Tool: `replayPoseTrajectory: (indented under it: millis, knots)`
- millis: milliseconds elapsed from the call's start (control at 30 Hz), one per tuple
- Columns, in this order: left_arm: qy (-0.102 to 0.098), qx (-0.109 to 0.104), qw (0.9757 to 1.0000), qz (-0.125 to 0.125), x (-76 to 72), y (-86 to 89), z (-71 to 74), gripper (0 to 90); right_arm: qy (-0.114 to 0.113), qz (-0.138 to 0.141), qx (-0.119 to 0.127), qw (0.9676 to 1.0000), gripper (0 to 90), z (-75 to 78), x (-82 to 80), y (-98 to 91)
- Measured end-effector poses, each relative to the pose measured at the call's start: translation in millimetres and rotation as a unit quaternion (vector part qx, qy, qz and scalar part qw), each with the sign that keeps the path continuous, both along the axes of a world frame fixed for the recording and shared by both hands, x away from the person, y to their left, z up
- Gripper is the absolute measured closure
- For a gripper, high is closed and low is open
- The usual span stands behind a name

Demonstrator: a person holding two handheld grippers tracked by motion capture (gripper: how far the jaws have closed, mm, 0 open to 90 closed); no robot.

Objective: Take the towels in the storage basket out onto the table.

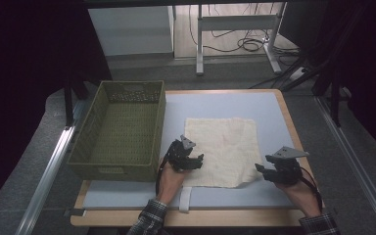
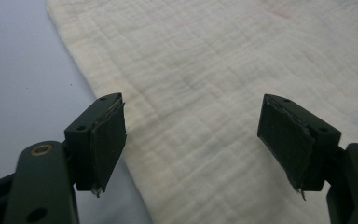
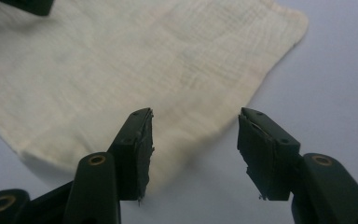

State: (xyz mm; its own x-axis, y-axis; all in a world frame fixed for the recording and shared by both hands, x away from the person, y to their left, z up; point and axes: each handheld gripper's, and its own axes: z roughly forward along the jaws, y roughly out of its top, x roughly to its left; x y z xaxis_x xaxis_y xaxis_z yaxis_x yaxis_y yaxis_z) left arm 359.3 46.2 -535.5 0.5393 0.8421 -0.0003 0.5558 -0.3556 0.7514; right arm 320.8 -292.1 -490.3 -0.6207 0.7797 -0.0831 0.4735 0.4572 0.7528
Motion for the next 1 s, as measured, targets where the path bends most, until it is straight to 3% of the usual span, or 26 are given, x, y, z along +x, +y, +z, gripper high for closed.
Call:
replayPoseTrajectory:
  millis: [167,300,400,433,500,533,600,633,733,833,900,1000]
  knots:
    - [0.004,-0.001,1.0000,-0.002,-3.1,0.6,-3.4,23.3,0.011,-0.011,0.008,0.9999,45.2,5.7,-9.2,-12.5]
    - [0.008,0.002,1.0000,-0.004,-2.9,0.7,-5.2,23.3,0.032,-0.011,0.027,0.9991,45.3,-6.7,-20.5,-20.2]
    - [0.009,0.007,0.9999,-0.002,-2.3,0.0,-5.5,23.3,0.044,-0.008,0.037,0.9983,45.9,-18.7,-19.5,-17.3]
    - [0.009,0.009,0.9999,-0.003,-2.5,-0.4,-5.6,23.4,0.049,-0.007,0.038,0.9981,48.2,-23.5,-17.3,-15.2]
    - [0.009,0.010,0.9999,-0.003,-2.6,-0.7,-5.6,23.4,0.060,-0.003,0.042,0.9973,64.4,-30.3,-14.6,-10.2]
    - [0.010,0.009,0.9999,-0.002,-2.3,-0.5,-5.7,23.4,0.063,0.002,0.056,0.9964,77.2,-30.6,-14.7,-8.0]
    - [0.012,0.007,0.9999,-0.002,-1.8,0.0,-5.9,23.6,0.055,0.004,0.051,0.9972,84.7,-24.6,-16.2,-3.5]
    - [0.012,0.007,0.9999,-0.002,-1.8,0.0,-5.9,23.7,0.043,0.005,0.040,0.9983,85.0,-19.2,-17.1,-1.5]
    - [0.011,0.006,0.9999,-0.001,-2.0,-0.4,-6.1,23.8,0.023,0.002,0.048,0.9986,82.3,5.5,-18.8,-0.1]
    - [0.011,0.008,0.9999,-0.002,-2.2,-0.3,-6.0,23.8,-0.005,-0.006,0.045,0.9989,67.4,28.9,-20.4,-1.5]
    - [0.012,0.006,0.9999,-0.001,-1.9,-0.1,-6.2,23.8,-0.019,-0.011,0.038,0.9990,62.5,36.8,-20.2,-5.0]
    - [0.014,0.005,0.9999,-0.001,-1.7,0.1,-6.2,23.7,-0.016,-0.020,0.041,0.9988,59.5,37.5,-19.3,-12.4]
